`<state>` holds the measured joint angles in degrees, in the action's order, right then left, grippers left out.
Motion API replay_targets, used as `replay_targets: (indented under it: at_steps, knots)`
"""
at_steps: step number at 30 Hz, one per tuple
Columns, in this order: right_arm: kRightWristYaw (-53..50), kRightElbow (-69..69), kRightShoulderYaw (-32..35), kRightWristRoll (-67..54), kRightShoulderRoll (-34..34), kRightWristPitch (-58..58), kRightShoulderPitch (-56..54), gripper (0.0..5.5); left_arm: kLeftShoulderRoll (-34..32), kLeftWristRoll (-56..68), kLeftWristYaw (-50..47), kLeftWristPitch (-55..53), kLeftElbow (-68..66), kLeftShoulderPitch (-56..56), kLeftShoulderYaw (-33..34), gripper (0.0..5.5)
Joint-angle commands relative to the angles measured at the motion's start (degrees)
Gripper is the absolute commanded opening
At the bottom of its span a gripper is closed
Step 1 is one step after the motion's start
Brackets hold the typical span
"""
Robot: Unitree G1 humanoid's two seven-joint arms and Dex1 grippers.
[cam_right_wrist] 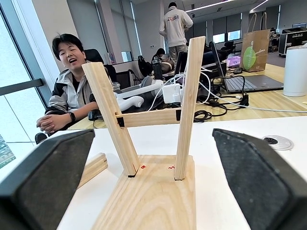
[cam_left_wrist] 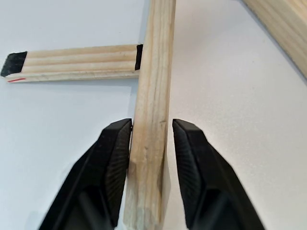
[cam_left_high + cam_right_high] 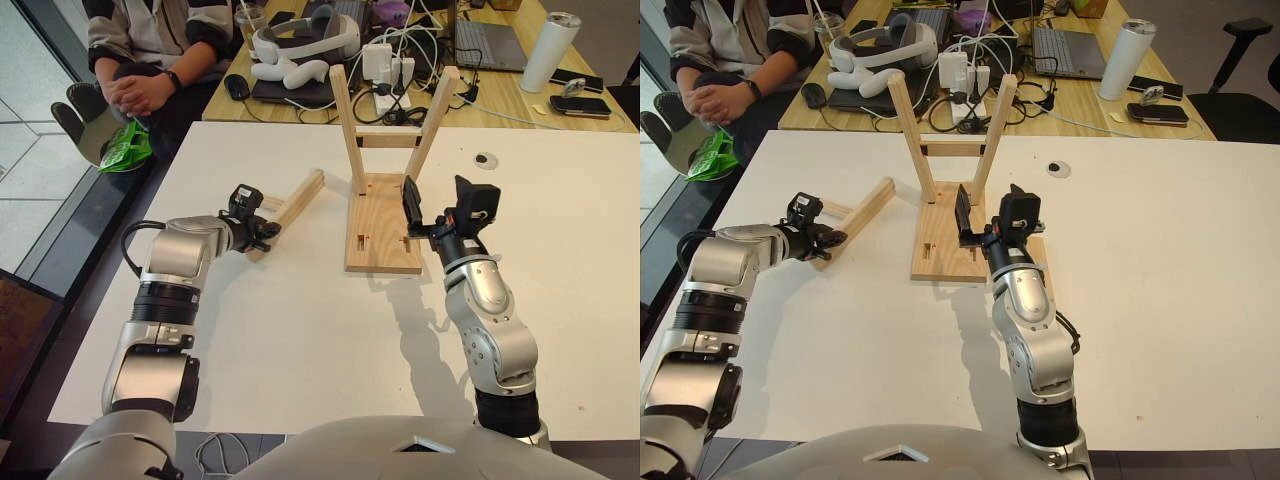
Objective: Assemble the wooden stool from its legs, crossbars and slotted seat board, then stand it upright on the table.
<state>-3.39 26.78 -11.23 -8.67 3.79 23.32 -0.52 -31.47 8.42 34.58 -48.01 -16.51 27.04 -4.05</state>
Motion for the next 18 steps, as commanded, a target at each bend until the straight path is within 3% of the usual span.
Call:
replay_targets:
  at_steps: [1, 8, 18]
  knots:
    - [-0.10, -0.32, 0.24, -0.20, 1.34, 0.86, -1.12, 4.57, -0.18, -0.24, 0.70, 0.56, 1.53, -0.91, -0.60, 0.95]
    - [-0.14, 0.12, 0.61, -0.15, 1.15, 1.35, -1.03, 4.57, -0.82, -2.70, -2.05, 3.63, 2.74, -0.71, -0.17, 0.95]
    - [3.43, -3.33, 5.02, -3.64, -0.46, 3.69, -8.11, 4.57, -4.90, -21.01, -22.81, 23.42, 15.22, -3.92, 0.62, 0.95]
